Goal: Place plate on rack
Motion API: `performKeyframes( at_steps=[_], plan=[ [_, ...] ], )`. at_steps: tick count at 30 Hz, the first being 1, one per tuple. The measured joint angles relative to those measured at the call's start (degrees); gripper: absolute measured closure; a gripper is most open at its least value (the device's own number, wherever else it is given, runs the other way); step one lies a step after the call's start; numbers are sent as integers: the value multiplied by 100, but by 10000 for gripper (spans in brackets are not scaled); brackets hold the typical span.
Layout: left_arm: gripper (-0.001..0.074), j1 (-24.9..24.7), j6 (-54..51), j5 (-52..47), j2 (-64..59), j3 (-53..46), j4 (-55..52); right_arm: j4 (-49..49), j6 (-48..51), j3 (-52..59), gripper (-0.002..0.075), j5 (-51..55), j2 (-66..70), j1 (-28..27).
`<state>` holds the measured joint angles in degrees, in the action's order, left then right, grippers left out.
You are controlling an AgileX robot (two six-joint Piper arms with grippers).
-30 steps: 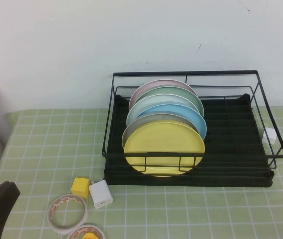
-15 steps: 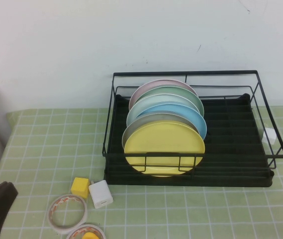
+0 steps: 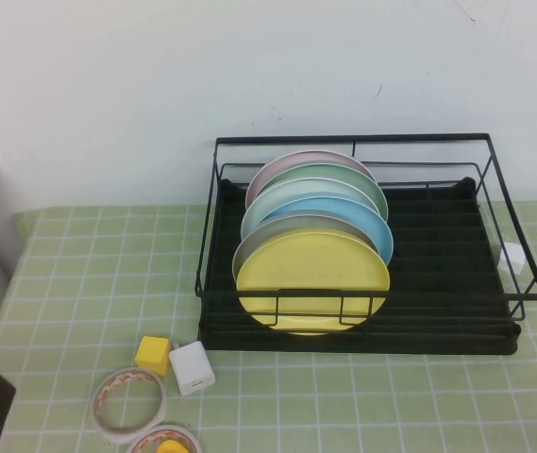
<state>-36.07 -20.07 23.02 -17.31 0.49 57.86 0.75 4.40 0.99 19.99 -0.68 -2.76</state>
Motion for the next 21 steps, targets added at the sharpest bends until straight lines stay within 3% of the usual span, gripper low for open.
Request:
performKeyframes(
  at_steps=[2,6,11,15,21],
  plan=[
    [737,634,1038,-484,58,-151,-1016,0,0,0,726,0,0,0],
    [737,1860,1900,-1967,595,-161,-3494,0,0,0,726,0,0,0],
    [737,2962,2827,-3757,1636,-161,-4780,0,0,0,726,0,0,0],
    [737,3416,3161,-3897,1774,-161,-4915,0,0,0,726,0,0,0],
    [737,3259,3226,-3932,1788,-161,-5203,0,0,0,726,0,0,0]
  ],
)
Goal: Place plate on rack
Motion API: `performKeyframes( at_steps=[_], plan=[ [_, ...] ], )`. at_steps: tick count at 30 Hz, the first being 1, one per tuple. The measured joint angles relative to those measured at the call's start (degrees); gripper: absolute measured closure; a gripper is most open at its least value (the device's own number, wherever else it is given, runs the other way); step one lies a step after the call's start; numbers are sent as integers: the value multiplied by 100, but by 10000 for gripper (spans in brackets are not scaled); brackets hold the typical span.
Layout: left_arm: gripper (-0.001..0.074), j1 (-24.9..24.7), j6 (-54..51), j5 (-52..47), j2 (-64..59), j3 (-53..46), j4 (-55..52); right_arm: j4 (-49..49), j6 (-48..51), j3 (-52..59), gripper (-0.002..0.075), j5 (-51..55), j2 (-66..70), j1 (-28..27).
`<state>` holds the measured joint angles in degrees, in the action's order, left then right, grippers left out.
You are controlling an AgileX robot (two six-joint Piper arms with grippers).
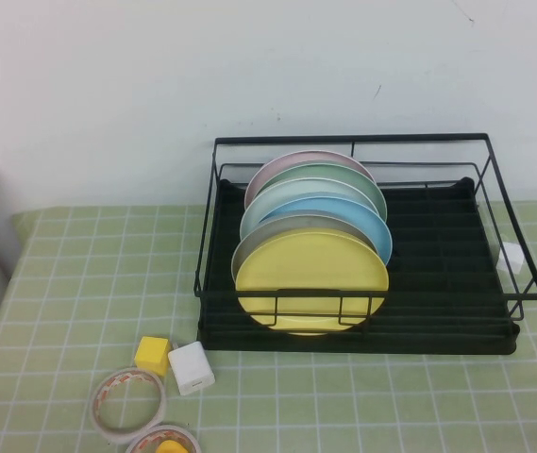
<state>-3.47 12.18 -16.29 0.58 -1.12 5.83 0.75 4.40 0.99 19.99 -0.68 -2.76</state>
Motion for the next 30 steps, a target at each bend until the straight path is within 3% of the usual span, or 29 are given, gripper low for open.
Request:
performKeyframes(
  at_steps=[7,30],
  plan=[
    [737,-350,0,-132,0,10,-122,0,0,0,726,0,0,0],
    [736,-350,17,-132,0,10,-122,0,0,0,726,0,0,0]
  ],
)
